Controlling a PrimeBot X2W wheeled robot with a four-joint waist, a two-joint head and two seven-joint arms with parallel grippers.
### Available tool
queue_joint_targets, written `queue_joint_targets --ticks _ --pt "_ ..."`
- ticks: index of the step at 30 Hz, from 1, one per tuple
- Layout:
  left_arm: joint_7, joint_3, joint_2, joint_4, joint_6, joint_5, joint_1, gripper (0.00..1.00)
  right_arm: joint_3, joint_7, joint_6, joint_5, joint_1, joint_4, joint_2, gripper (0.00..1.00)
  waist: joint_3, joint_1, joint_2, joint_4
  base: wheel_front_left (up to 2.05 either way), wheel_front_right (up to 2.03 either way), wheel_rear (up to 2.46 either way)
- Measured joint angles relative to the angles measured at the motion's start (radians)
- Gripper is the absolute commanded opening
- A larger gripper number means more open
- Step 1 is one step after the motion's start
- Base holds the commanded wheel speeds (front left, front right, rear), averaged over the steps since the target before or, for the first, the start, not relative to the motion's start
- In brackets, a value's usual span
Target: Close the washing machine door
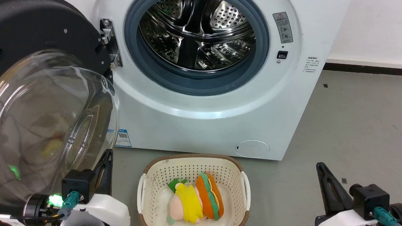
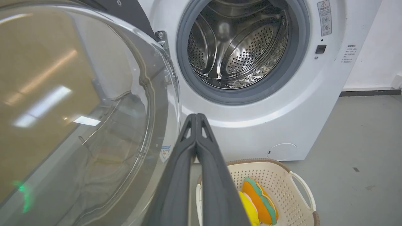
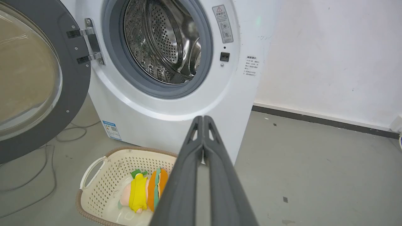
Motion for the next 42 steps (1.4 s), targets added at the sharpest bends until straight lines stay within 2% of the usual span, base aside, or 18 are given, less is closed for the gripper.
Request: queue_joint_targets --ticks 19,20,34,35,37,42 --pt "0.000 0.000 0.000 0.000 0.000 0.000 0.000 0.00 0.000 0.000 0.000 0.000 0.000 0.000 0.000 0.00 0.000 0.0000 0.0000 0.000 0.00 0.00 0.00" --pt "0.000 0.001 0.000 0.000 0.000 0.000 0.000 1.00 0.000 0.000 0.000 0.000 0.000 0.000 0.000 1.00 0.000 0.0000 0.0000 0.000 0.00 0.00 0.00" --pt "-0.013 -0.007 0.000 0.002 0.019 -0.002 0.000 1.00 -0.014 -0.013 0.000 0.024 0.000 0.004 0.000 1.00 0.002 0.0000 0.0000 0.001 0.00 0.00 0.00" --pt "-0.017 -0.008 0.000 0.002 0.022 -0.003 0.000 0.94 -0.015 -0.016 0.000 0.027 0.000 0.005 0.000 1.00 0.002 -0.0001 0.0000 0.002 0.00 0.00 0.00" --pt "-0.020 -0.010 0.000 0.001 0.027 -0.004 0.000 0.00 -0.018 -0.020 0.000 0.029 0.000 0.005 0.000 1.00 0.003 0.0000 0.0000 0.003 0.00 0.00 0.00" --pt "-0.030 -0.014 0.000 -0.003 0.035 -0.008 -0.001 0.00 -0.026 -0.032 0.000 0.040 0.000 0.012 0.000 1.00 0.004 0.0000 0.0000 0.009 0.00 0.00 0.00"
